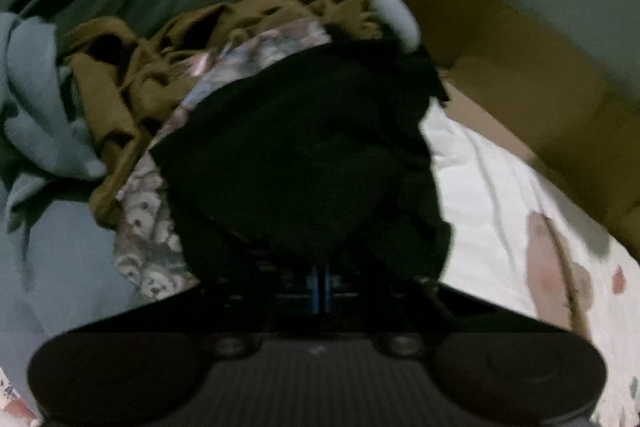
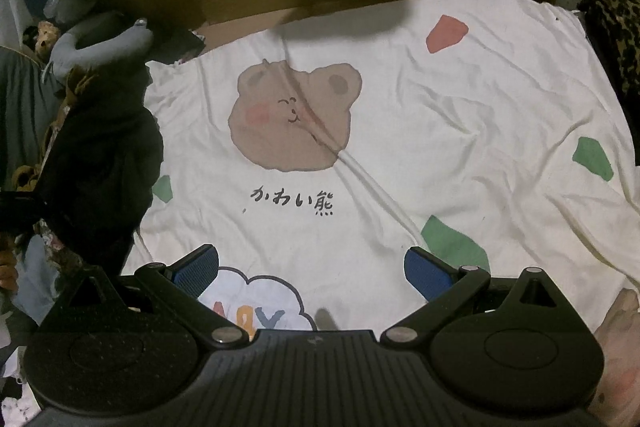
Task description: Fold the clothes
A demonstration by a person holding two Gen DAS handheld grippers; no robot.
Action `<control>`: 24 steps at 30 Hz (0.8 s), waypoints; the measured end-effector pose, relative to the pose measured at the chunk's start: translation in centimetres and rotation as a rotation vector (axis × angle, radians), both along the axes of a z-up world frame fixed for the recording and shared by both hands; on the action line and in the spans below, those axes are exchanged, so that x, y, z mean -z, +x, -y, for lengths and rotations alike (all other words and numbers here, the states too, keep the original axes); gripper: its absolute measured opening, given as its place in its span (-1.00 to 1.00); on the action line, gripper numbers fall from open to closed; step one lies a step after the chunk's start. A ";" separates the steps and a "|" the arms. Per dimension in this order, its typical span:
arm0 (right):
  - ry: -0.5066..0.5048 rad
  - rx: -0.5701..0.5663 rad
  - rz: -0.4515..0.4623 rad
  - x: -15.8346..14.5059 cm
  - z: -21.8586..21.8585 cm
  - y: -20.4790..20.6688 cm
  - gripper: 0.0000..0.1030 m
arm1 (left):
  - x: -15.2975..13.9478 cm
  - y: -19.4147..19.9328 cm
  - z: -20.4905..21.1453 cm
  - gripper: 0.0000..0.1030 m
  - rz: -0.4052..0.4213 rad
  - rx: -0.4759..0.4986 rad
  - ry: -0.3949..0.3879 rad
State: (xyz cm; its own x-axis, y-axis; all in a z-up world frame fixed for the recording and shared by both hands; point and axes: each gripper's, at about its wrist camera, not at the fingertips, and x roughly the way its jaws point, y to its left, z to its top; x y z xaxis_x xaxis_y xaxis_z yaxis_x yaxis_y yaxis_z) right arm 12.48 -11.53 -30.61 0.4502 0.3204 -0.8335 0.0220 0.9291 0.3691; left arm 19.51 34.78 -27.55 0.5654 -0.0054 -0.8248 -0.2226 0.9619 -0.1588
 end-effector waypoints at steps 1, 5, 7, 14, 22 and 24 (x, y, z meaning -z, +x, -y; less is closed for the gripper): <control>0.002 -0.002 0.002 0.0 -0.1 0.0 0.97 | -0.3 -0.2 0.3 -0.95 0.008 0.011 -0.005; 0.006 -0.010 0.006 -0.1 -0.2 -0.2 0.97 | -1.4 -0.6 1.5 -0.95 0.036 0.046 -0.032; 0.006 -0.008 0.006 -0.1 -0.2 -0.2 0.97 | -1.9 -0.7 2.3 -0.95 0.048 0.072 -0.045; 0.019 0.002 0.009 -0.2 0.0 -0.4 0.97 | -3.3 -1.1 5.0 -0.96 0.086 0.134 -0.088; 0.052 -0.004 0.010 -0.2 0.0 -0.4 0.97 | -3.3 -2.6 8.4 -0.96 0.092 0.221 -0.175; 0.065 -0.003 0.001 0.0 -0.2 -0.4 0.97 | -3.0 -3.3 9.3 -0.96 0.089 0.255 -0.183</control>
